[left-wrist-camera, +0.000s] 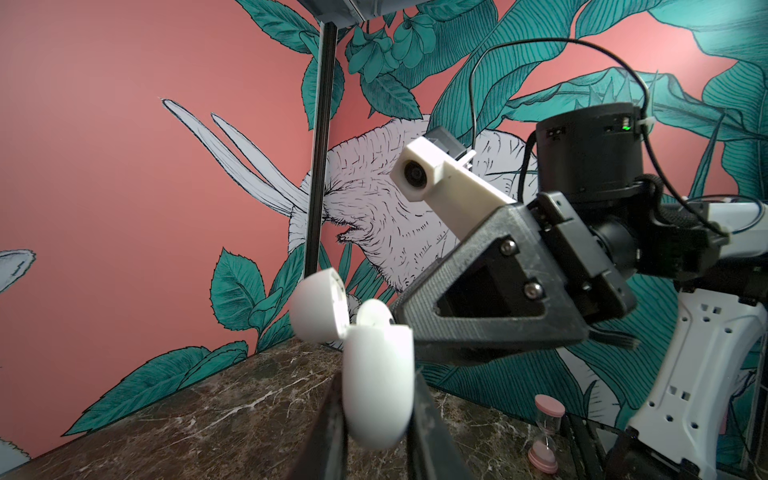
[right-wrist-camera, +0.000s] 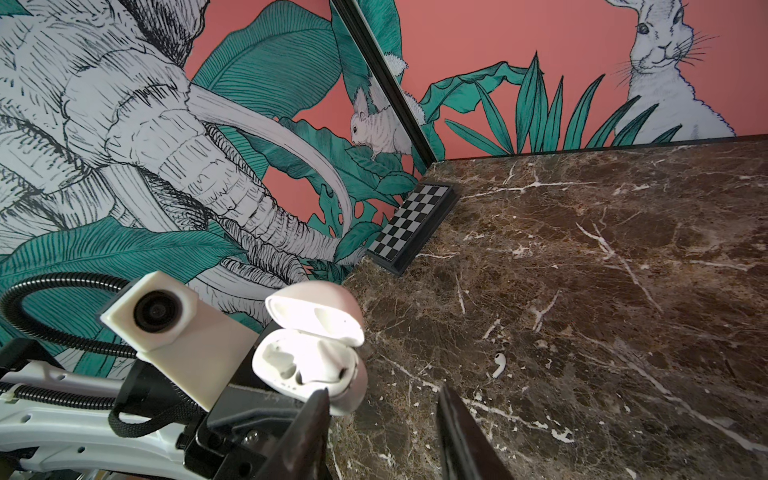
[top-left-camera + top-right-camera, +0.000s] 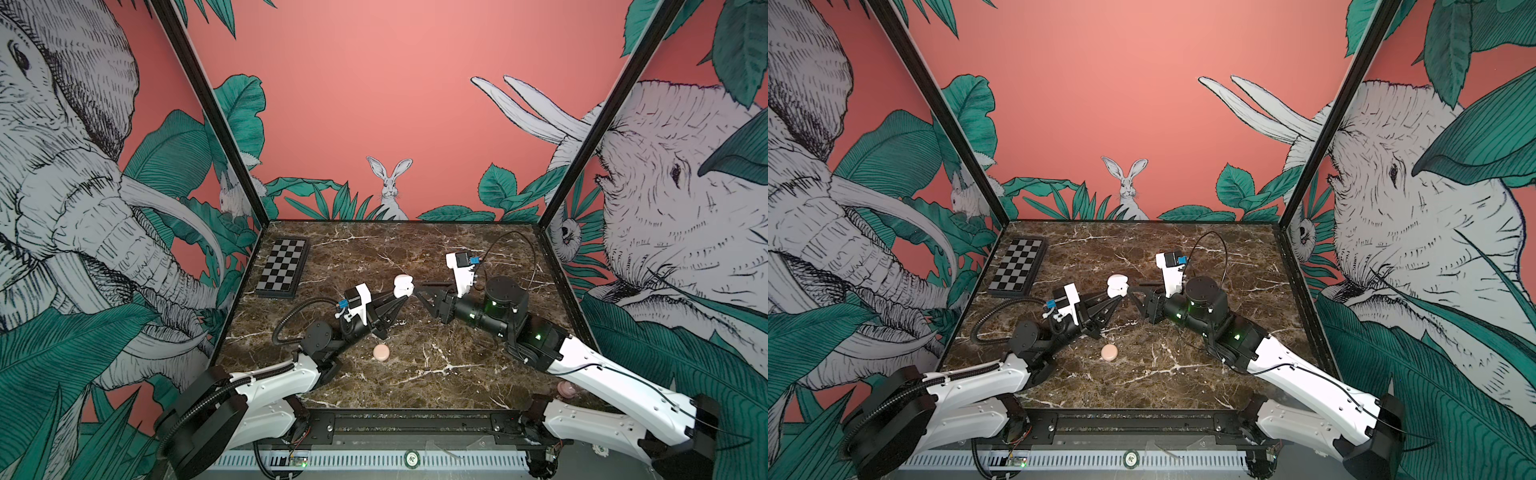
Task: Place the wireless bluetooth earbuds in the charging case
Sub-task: 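Open the right gripper and withdraw it from the case, then swing the right gripper over the second white earbud on the table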
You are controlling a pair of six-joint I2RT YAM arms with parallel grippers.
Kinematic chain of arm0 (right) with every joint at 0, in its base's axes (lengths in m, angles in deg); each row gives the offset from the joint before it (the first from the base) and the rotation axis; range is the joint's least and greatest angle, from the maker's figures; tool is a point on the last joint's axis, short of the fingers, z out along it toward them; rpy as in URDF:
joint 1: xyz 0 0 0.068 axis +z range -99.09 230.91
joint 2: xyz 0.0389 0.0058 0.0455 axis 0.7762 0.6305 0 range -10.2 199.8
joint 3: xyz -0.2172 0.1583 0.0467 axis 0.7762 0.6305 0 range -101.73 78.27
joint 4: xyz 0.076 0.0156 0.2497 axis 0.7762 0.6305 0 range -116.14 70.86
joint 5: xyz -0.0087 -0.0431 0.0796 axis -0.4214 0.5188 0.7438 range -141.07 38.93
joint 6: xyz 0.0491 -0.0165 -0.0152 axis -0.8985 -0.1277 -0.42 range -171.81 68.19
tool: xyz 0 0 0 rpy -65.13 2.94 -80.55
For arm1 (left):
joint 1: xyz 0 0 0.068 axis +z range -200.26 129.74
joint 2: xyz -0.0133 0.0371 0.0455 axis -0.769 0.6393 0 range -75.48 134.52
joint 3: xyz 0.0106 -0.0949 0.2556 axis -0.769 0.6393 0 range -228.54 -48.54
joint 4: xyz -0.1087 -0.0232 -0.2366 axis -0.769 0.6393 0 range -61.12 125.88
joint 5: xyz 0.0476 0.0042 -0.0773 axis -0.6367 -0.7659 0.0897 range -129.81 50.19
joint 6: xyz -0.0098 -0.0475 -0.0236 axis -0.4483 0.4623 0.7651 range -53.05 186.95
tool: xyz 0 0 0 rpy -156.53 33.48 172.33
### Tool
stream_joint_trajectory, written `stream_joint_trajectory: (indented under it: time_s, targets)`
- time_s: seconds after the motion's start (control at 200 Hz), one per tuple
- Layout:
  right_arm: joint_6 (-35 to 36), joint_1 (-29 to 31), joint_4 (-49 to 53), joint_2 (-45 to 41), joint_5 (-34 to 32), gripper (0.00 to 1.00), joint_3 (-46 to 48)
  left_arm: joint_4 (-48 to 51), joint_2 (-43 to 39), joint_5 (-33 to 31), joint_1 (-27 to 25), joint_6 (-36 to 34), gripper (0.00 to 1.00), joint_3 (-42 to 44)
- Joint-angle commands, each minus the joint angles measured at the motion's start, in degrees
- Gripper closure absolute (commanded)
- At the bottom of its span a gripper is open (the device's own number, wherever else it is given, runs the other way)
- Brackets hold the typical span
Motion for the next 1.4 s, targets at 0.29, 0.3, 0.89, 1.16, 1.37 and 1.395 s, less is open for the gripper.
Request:
stream_joint_trajectory:
  time_s: [0.29,0.3,0.89,1.16,1.37,1.395]
  targets:
    - [8.3,-2.0,14.1,-5.5,-6.8,0.28,-9.2,0.6,-0.7,3.8,-0.2,-2.3,1.0,-1.6]
    - [8.3,-2.2,14.5,-5.5,-6.8,0.26,-9.4,1.1,-0.8,4.1,-0.2,-2.4,1.0,-1.8]
    - [5.1,-14.5,21.0,-4.7,0.3,0.02,-9.9,35.3,-14.6,16.9,3.7,-15.1,1.0,-11.5]
    - [3.5,-16.7,22.5,1.7,5.5,0.02,-11.3,46.9,-23.0,20.9,5.3,-21.6,1.0,-10.4]
    - [1.7,-16.9,21.1,6.8,6.5,0.02,-11.3,53.4,-29.9,20.5,5.4,-24.9,1.0,-7.6]
    - [1.6,-16.9,20.7,7.4,6.8,0.02,-11.3,54.0,-30.6,20.2,5.4,-25.3,1.0,-7.4]
